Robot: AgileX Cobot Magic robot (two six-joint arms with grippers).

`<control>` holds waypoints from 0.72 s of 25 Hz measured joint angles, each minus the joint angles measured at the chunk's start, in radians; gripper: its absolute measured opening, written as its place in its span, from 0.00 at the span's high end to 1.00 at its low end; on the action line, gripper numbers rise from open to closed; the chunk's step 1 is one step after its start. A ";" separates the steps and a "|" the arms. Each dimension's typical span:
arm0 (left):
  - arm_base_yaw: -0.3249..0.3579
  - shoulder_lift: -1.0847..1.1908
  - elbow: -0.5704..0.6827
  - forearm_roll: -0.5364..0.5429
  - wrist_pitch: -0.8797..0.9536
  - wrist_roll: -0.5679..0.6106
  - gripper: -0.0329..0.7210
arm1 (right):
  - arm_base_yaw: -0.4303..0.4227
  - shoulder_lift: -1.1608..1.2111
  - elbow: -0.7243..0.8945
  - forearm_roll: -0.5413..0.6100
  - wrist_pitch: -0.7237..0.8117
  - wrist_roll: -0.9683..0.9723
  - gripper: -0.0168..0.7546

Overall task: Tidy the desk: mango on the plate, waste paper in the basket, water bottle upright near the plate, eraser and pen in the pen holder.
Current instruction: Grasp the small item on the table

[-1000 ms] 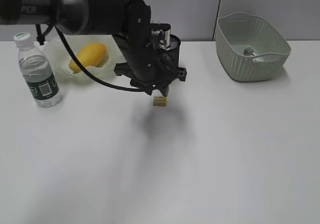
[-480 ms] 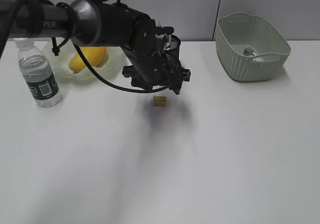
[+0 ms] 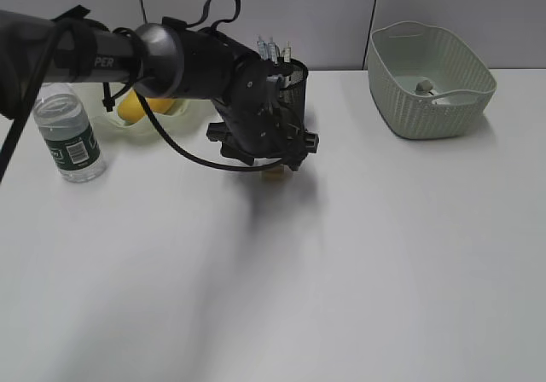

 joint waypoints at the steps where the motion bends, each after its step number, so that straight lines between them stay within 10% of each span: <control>1: 0.000 0.000 0.000 0.010 -0.002 -0.005 0.18 | 0.000 0.000 0.000 0.000 0.000 0.000 0.32; 18: 0.000 0.026 -0.006 0.029 0.008 -0.025 0.30 | 0.000 0.000 0.000 0.000 0.000 0.000 0.36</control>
